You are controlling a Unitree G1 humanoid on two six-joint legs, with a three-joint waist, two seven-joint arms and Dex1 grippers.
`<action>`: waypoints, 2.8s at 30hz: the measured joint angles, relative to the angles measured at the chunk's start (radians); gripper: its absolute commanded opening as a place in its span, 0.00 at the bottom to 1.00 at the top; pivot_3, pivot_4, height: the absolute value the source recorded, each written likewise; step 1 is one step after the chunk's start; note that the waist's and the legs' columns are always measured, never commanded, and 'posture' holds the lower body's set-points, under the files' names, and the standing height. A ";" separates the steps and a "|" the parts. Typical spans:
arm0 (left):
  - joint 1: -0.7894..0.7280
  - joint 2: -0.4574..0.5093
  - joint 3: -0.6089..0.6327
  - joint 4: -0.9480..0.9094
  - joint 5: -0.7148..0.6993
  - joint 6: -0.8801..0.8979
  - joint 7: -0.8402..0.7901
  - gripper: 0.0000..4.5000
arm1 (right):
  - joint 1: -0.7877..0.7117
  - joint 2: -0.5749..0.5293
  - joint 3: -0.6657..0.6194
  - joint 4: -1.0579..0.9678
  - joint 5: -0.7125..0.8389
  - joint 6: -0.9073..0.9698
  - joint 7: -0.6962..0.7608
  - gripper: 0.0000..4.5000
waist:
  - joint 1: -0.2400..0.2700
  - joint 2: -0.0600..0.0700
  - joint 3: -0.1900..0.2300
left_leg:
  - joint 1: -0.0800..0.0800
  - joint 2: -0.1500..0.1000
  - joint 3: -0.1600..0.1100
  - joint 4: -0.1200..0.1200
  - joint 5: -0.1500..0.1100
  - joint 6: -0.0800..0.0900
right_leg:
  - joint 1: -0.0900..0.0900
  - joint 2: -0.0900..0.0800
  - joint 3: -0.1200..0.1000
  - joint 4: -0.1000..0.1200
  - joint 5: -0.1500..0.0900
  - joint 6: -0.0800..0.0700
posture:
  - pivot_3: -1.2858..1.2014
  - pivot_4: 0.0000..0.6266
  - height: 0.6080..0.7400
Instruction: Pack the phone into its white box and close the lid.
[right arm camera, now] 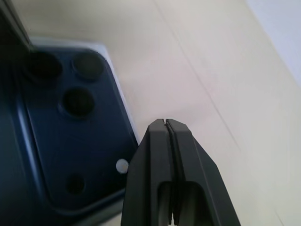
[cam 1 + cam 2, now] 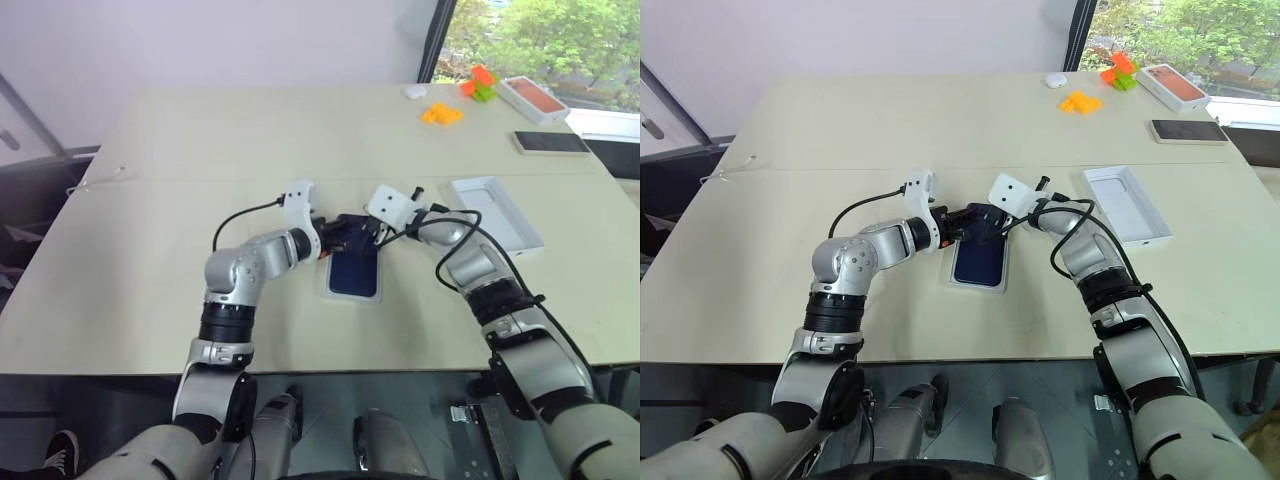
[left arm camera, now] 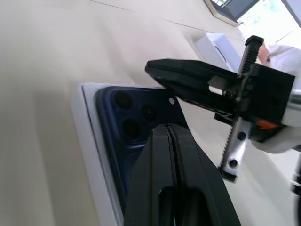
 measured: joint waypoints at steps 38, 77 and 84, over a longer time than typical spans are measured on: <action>0.076 0.119 -0.216 -0.120 0.065 0.052 -0.114 0.01 | 0.245 -0.116 -0.001 -0.412 0.148 0.052 0.341 0.01 | 0.004 0.001 -0.001 | 0.006 0.000 -0.002 -0.002 -0.002 -0.001 | 0.002 -0.001 -0.001 -0.001 0.000 -0.001 | 0.52 0.24 1.00; -0.021 0.079 -0.267 0.097 0.163 -0.024 -0.242 0.01 | 0.313 -0.309 -0.114 -0.332 0.179 0.055 0.371 0.01 | 0.032 0.001 0.000 | 0.000 -0.001 -0.002 -0.003 -0.001 0.000 | 0.001 -0.002 -0.002 -0.002 0.000 -0.001 | 0.52 0.24 1.00; -0.116 -0.010 -0.297 0.282 0.223 -0.124 -0.298 0.01 | 0.348 -0.378 -0.155 -0.304 0.177 0.038 0.369 0.01 | 0.029 0.000 0.000 | -0.001 -0.001 -0.002 -0.003 -0.001 0.001 | 0.001 -0.003 -0.002 -0.003 0.000 -0.001 | 0.52 0.24 1.00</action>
